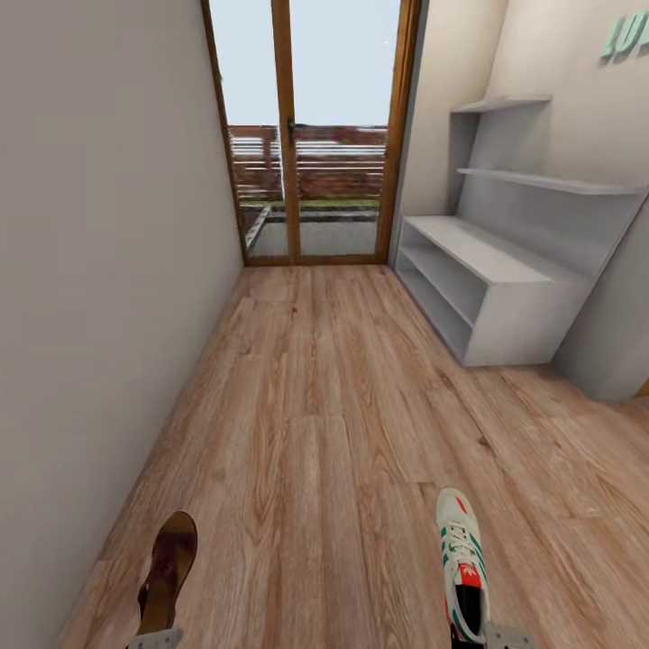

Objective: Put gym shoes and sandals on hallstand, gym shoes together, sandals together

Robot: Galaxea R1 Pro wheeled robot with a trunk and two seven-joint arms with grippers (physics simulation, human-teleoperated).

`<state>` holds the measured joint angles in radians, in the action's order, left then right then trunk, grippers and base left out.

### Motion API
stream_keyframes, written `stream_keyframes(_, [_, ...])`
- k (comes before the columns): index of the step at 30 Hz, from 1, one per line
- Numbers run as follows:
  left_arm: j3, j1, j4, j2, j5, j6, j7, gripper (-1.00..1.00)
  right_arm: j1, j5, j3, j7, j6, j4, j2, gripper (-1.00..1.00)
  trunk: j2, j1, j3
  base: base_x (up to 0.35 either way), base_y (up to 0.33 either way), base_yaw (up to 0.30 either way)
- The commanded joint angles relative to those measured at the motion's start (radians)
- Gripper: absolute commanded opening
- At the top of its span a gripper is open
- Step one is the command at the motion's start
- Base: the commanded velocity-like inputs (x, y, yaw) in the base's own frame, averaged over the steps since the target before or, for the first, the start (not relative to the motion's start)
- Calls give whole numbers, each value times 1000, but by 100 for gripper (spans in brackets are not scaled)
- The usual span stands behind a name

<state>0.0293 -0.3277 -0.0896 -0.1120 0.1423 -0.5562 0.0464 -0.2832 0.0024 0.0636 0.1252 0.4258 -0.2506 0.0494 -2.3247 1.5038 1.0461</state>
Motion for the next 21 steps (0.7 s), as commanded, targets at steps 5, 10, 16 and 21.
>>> stream_keyframes(5, [3,-1,1,0,2,-2,3,-100,-1,1,4,-1,2,1,0,-100,0,0,1,339,0,0])
stream_keyframes(10, [3,-1,1,0,2,-2,3,-100,-1,1,4,-1,3,1,-1,-100,0,0,1,339,0,0])
stream_keyframes(16, [3,-1,1,0,2,-2,3,-100,-1,1,4,-1,3,1,0,-100,0,0,1,339,0,0])
stream_keyframes(21, [3,-1,1,0,2,-2,3,-100,-1,1,4,-1,2,1,-1,-100,0,0,1,339,0,0])
